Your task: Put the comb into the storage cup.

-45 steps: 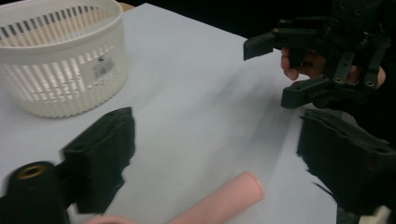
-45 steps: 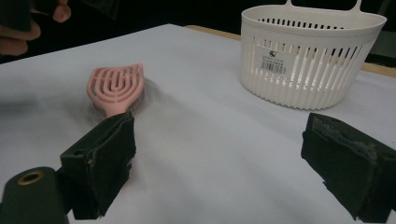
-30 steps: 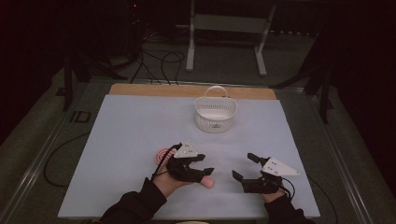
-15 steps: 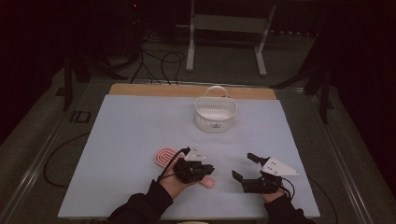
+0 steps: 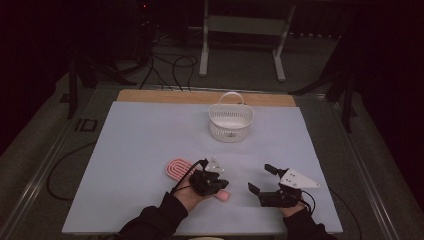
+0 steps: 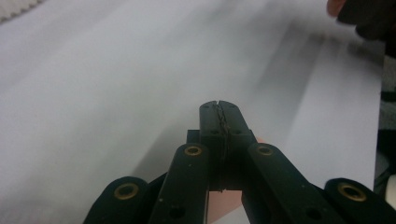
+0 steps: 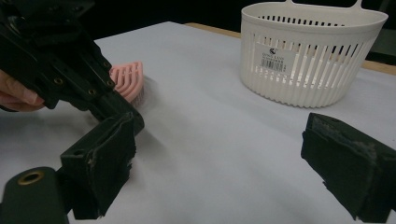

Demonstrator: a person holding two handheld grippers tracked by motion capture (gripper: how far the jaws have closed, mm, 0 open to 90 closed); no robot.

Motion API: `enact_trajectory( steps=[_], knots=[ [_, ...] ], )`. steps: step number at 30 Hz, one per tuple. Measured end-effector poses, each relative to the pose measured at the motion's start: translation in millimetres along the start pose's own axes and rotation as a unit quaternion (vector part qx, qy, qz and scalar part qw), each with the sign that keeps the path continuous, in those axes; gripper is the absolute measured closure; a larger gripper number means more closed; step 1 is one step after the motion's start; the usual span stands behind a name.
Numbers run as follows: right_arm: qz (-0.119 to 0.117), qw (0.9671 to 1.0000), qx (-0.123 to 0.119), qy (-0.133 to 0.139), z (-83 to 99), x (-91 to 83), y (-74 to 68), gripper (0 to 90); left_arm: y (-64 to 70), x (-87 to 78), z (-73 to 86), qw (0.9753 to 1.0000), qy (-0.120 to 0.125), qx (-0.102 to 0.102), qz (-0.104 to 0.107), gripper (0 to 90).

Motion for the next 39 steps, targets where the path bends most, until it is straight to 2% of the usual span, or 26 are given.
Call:
enact_trajectory(
  steps=[4,5,14,15,32,39],
  knots=[
    [-0.001,1.0,0.0,0.0,0.4,0.4,0.2,9.6,-0.4,3.1,3.0,0.9999,-0.01,-0.008,0.003,90.0],
    [-0.001,1.0,0.0,0.0,0.2,0.5,0.0,9.7,-0.5,4.1,4.4,0.9998,-0.02,-0.006,0.003,90.0],
    [-0.001,1.0,0.004,-0.002,0.5,0.7,0.1,9.7,3.8,-0.6,10.9,0.9995,-0.03,-0.012,0.005,90.0],
    [0.0,1.0,0.0,-0.002,0.2,0.5,-0.2,9.7,5.3,-3.9,13.6,0.9992,-0.039,-0.01,0.006,90.0],
    [0.0,1.0,0.001,-0.002,-0.2,0.8,-1.0,9.7,10.5,-32.5,44.2,0.9972,-0.068,-0.029,0.007,90.0],
    [-0.001,1.0,0.001,-0.002,-0.1,1.4,-1.5,9.7,9.7,-42.0,52.9,0.9964,-0.08,-0.028,0.008,90.0]
  ],
)
Point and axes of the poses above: each handheld gripper's, and its own axes: x roughly forward along the jaws, z roughly out of its underside, y roughly to its right, the point moved 2 cm from there along x, roughly forward along the jaws, and after that the axes turned 9 degrees about z, right-handed, at the moved point
